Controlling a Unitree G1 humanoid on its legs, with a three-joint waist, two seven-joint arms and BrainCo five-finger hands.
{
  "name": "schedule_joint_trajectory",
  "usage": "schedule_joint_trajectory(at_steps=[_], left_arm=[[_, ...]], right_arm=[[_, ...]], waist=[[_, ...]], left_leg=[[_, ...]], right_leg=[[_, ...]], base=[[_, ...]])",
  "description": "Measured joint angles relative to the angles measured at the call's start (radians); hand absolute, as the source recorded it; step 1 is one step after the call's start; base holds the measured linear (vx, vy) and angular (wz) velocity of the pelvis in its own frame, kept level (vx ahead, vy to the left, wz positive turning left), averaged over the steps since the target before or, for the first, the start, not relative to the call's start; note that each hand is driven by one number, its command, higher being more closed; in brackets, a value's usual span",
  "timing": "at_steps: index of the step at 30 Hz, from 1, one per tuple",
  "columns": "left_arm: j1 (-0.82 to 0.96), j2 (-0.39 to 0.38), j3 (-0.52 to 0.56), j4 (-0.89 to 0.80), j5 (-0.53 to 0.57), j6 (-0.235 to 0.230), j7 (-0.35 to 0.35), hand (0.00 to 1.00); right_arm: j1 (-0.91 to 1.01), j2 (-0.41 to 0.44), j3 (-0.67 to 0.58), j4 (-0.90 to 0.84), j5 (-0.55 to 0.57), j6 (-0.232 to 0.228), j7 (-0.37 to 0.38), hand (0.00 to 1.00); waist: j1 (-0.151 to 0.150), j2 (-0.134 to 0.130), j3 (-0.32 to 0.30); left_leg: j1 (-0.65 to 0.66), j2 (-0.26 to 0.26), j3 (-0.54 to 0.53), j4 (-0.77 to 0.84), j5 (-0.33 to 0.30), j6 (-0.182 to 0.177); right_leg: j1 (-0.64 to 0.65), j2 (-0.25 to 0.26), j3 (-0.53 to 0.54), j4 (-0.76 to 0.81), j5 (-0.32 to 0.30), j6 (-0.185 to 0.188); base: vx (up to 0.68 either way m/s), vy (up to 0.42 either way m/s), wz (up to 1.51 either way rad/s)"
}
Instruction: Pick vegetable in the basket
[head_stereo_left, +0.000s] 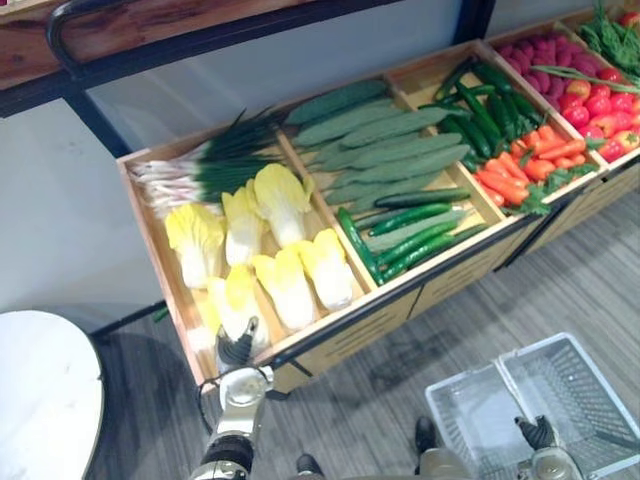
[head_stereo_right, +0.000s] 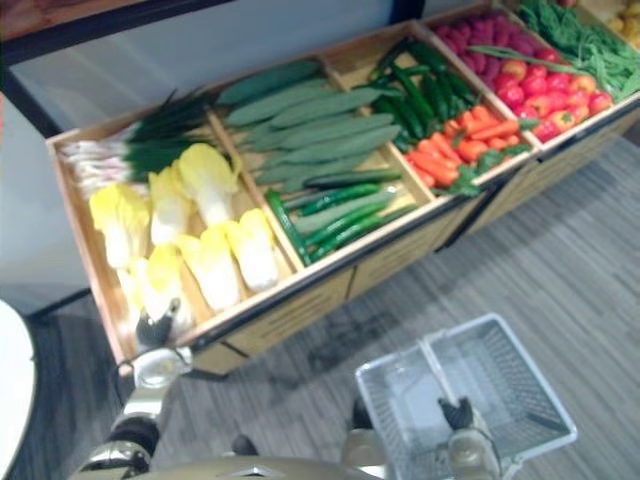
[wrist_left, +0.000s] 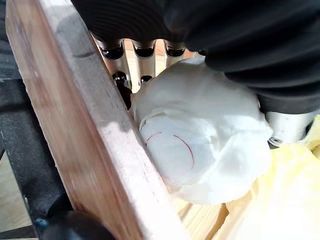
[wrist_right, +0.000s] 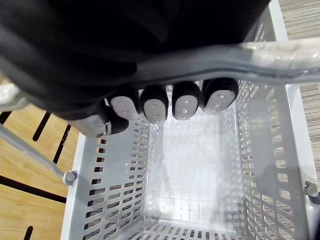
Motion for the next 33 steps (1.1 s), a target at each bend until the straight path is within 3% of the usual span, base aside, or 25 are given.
schedule_joint_trajectory(at_steps=[15,27,33], left_arm=[[0.193,-0.050,-0.083,-0.319,0.006,0.001,-0.078,1.00],[0.279,-0.056,-0.055,-0.550,0.020,0.002,-0.075,1.00],[0.278,-0.056,-0.049,-0.693,0.055,0.000,-0.054,1.00]], right_arm=[[0.030,0.011,-0.047,0.000,0.009,0.010,0.003,1.00],[0.072,0.030,-0.069,0.003,0.026,0.010,0.011,1.00],[0.062,0.027,-0.067,0.002,0.026,0.008,0.026,1.00]], waist=[[0.007,-0.004,-0.014],[0.054,-0.022,-0.056],[0.053,-0.026,-0.058]], left_leg=[[-0.024,-0.005,-0.094,-0.004,0.020,0.021],[-0.053,-0.007,-0.153,-0.005,0.034,0.024],[-0.052,-0.012,-0.152,-0.005,0.034,0.026]], right_leg=[[0.025,-0.015,-0.087,0.024,-0.021,0.000],[0.033,-0.023,-0.143,0.032,-0.034,-0.005],[0.034,-0.027,-0.139,0.032,-0.031,-0.002]], base=[[-0.02,-0.021,0.16],[-0.01,-0.007,0.15],[0.01,0.000,-0.01]])
